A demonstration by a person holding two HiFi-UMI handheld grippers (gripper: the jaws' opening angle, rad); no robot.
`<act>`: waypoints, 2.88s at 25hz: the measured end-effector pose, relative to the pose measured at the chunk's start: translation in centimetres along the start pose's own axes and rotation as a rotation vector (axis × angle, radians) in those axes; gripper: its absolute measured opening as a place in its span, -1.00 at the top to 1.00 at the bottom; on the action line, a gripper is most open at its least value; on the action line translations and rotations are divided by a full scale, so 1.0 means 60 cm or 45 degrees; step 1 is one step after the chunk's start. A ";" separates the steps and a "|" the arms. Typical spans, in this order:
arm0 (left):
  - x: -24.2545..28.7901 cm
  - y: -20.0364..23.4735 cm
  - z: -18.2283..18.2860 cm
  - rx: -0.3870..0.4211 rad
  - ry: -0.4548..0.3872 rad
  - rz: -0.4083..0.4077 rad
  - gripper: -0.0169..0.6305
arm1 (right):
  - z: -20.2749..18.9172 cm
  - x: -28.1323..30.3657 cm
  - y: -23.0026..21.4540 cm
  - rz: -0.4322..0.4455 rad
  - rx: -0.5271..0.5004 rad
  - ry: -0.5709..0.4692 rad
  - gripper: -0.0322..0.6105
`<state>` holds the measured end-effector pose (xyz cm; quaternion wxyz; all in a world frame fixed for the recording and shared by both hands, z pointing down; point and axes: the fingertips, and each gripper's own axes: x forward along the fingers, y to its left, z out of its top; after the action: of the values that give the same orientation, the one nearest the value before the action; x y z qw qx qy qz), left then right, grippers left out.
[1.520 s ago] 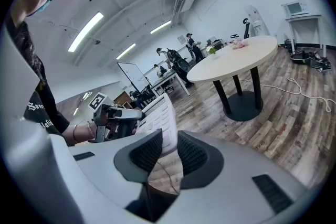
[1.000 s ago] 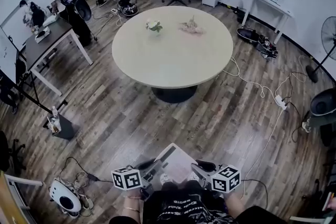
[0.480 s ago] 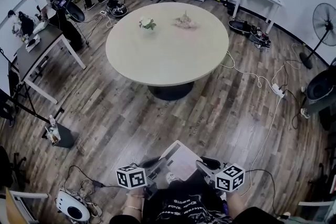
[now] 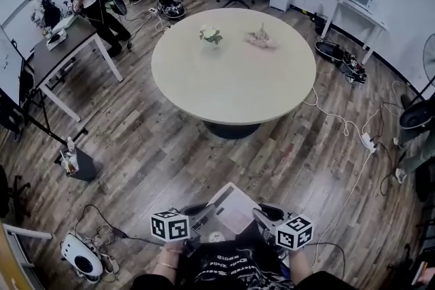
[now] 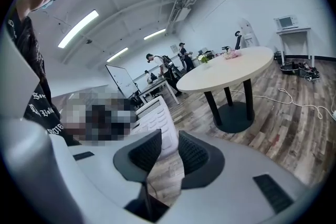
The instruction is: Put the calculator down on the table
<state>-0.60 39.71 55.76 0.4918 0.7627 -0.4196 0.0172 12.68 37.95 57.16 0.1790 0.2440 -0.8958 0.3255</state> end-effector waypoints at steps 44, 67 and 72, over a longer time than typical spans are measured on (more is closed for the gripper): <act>0.361 0.139 0.449 -0.090 -0.057 0.021 0.73 | 0.403 0.222 -0.391 -0.111 -0.053 0.023 0.55; 0.406 0.297 0.714 0.096 0.117 -0.092 0.71 | 0.562 0.429 -0.428 -0.364 0.057 -0.083 0.54; 0.443 0.303 0.744 0.105 0.123 -0.072 0.69 | 0.585 0.433 -0.457 -0.389 0.074 -0.118 0.55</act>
<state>-12.60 -13.95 57.76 0.4799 0.7922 -0.3726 0.0571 0.96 -12.24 57.79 0.1777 0.3971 -0.8459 0.3085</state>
